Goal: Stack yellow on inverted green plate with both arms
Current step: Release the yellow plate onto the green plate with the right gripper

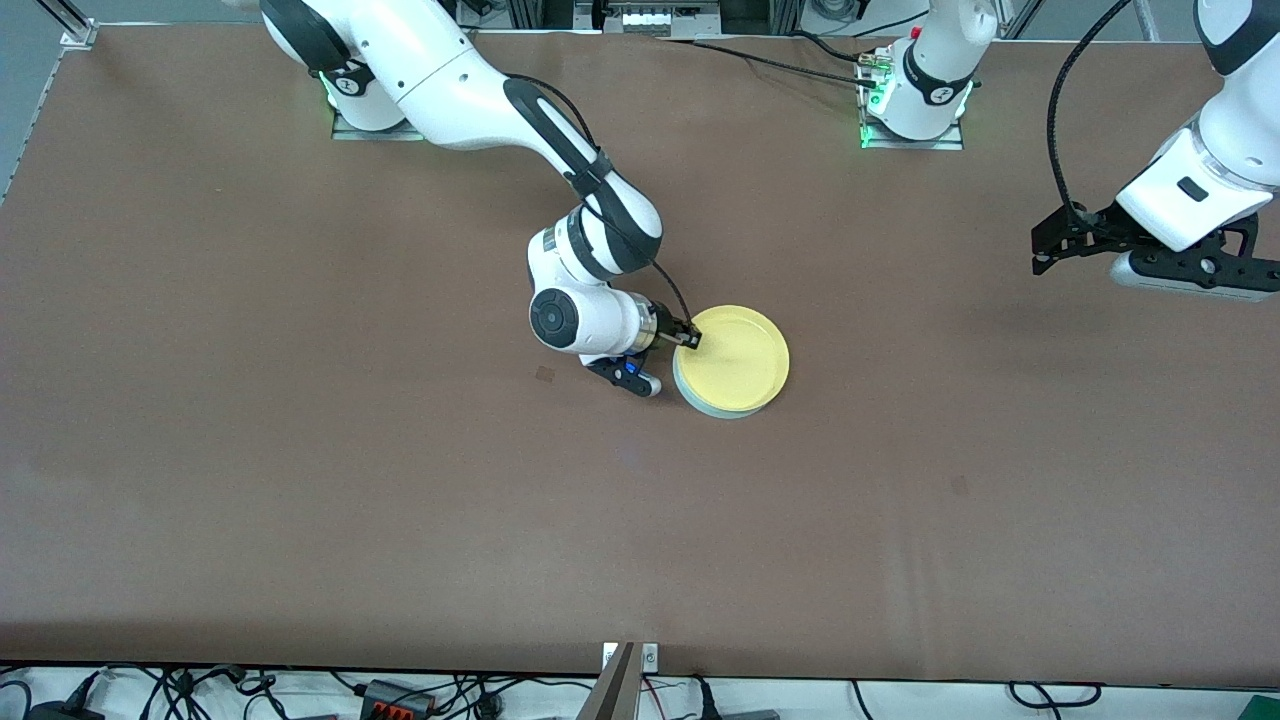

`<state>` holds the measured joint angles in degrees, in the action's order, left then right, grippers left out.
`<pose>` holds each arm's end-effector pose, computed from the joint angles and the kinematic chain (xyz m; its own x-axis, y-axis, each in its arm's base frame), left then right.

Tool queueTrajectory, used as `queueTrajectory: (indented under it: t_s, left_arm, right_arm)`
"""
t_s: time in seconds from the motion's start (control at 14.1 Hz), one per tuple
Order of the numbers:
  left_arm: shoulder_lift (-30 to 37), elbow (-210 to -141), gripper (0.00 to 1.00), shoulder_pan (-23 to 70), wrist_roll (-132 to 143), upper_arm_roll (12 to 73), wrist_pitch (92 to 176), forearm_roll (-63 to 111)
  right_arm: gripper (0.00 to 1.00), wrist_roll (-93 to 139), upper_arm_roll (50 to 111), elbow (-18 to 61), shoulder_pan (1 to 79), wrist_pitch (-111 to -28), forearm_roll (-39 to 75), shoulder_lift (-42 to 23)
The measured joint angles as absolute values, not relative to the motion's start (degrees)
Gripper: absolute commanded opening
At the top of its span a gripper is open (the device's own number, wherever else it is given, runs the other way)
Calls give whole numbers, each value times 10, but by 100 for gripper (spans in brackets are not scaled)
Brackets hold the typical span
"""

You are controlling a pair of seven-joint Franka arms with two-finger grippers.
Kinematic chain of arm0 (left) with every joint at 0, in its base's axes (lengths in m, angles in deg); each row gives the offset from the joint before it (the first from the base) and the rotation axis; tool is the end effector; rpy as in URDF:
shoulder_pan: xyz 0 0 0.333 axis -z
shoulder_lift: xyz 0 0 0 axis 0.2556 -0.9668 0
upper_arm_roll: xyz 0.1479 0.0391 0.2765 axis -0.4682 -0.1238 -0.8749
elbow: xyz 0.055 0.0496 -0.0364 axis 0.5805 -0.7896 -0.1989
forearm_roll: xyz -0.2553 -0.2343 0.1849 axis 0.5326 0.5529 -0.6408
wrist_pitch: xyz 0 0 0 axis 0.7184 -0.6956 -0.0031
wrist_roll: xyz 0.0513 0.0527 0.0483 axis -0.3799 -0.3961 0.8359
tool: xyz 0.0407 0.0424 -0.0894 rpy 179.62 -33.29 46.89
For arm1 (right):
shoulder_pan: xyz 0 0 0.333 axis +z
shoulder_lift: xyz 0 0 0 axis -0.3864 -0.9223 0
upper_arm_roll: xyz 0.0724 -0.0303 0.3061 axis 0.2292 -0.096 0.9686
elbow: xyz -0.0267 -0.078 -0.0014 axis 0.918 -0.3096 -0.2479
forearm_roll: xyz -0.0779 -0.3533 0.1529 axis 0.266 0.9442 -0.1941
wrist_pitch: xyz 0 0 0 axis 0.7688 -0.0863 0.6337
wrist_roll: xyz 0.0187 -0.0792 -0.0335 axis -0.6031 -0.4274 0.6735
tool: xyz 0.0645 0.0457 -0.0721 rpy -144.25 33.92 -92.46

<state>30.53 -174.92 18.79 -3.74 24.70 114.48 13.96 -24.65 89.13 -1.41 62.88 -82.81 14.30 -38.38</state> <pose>0.5521 -0.0416 0.5768 0.9917 -0.1283 0.0030 -0.1282 -0.9916 -0.0146 0.5368 0.5171 0.1821 0.8221 -0.3298 -0.4642 -0.4982 -0.8113 -0.3059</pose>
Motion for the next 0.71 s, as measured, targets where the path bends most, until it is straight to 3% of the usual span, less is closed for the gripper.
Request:
queueTrajectory:
  t_s: [0.35,0.71]
  left_arm:
    - [305,-1749,100,188,-37,247,1141,140]
    - [306,-1749,100,190,-37,248,1141,140]
  right_arm:
    - [100,-246,873,-27,625,-817,182,-369]
    - [100,-245,783,-41,614,-641,296,-262]
